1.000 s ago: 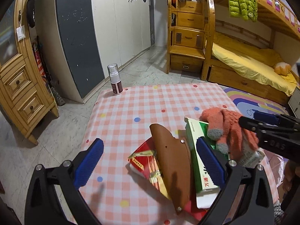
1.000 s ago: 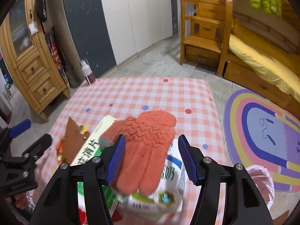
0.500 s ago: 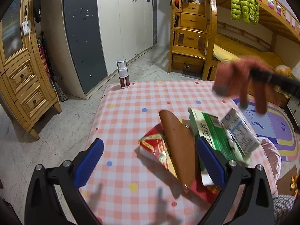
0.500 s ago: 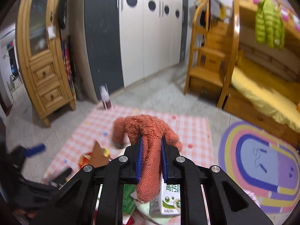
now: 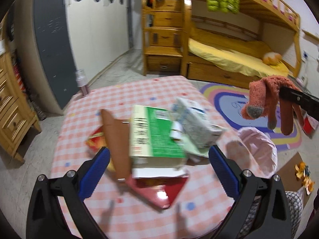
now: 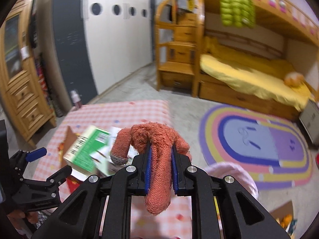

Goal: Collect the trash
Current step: 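Grasp the white milk carton with the left gripper while the right holds the glove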

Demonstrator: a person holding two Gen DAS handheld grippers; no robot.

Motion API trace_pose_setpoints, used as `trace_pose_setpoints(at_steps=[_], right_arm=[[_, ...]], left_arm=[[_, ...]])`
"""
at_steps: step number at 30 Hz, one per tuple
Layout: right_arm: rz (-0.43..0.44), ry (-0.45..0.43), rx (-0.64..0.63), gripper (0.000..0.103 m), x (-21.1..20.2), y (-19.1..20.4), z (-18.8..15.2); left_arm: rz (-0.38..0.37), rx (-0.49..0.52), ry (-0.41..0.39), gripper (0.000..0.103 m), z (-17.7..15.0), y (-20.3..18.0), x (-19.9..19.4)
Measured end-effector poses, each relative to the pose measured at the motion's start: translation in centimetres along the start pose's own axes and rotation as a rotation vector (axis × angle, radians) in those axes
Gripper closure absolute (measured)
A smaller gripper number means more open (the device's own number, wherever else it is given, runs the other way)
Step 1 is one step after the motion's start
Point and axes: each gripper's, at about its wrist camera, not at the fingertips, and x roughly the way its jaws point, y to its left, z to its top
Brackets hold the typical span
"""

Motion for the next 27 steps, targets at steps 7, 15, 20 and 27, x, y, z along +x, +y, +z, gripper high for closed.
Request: trace_pose_setpoints(at_steps=[7,15,20,27], right_arm=[[-0.019,0.037,0.108,0.086,1.4,-4.5,-2.8],[-0.021,0.048,0.177,0.086,2.4,-7.8,-4.5],[-0.009,0.058,0.190,0.086,3.1,-8.4,-4.9],[0.016,0.069,0.189,0.086,3.7,-8.2,-5.1]], left_arm=[[0.038,0.061,0.038,0.007,-0.2,-6.8,4.5],[0.169,0.057,0.039,0.007,0.7,-10.1,8.0],[0.271,0.100,0.009,0.007,1.5,-11.5,9.2],[0.278,0.119,0.095,0.007,1.7,-11.6,12.0]])
